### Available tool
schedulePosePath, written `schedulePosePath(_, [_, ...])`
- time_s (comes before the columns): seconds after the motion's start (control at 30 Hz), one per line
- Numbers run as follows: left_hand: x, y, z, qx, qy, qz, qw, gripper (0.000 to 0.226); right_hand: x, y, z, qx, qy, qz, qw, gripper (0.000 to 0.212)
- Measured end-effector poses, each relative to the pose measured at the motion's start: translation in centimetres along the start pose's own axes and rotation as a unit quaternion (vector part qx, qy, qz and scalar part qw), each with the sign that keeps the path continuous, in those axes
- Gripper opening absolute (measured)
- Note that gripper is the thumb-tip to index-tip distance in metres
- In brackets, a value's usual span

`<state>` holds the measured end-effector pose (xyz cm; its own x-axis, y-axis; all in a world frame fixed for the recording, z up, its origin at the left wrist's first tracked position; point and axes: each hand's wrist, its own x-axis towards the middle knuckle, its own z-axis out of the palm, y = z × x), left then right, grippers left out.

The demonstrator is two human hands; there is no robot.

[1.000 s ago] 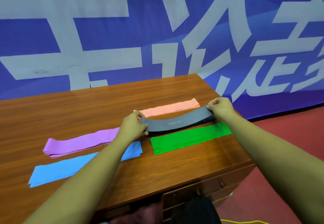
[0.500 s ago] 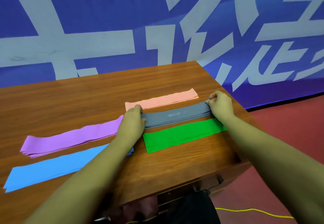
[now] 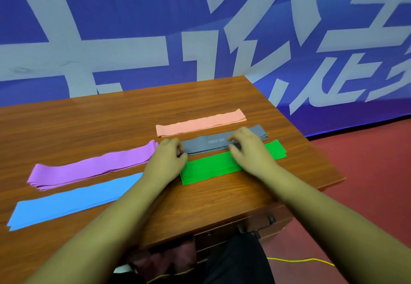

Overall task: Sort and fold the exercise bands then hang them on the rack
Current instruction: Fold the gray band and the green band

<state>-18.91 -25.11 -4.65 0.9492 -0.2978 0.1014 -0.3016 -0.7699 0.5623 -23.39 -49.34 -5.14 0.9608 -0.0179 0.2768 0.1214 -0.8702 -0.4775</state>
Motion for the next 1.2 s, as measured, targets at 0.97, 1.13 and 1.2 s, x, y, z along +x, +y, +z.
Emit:
schedulePosePath(0.97, [-3.7,2.8,0.2,-0.144,-0.051,-0.139,0.979,0.022,-7.4,-4.2,3.7,-0.05,-0.037,0.009,0.998,0.042])
schedulePosePath(1.13, [-3.8,2.0,-1.5,-0.176,-0.044,-0.111,0.977,0.023,-7.9,-6.4,4.4,-0.043,-0.042,-0.004,0.998,0.051])
schedulePosePath(1.2, [-3.9,1.9,-2.2,-0.186,-0.03,-0.104,0.977,0.023,-7.5,-7.6,4.4,-0.039,-0.047,-0.003,0.998,0.053])
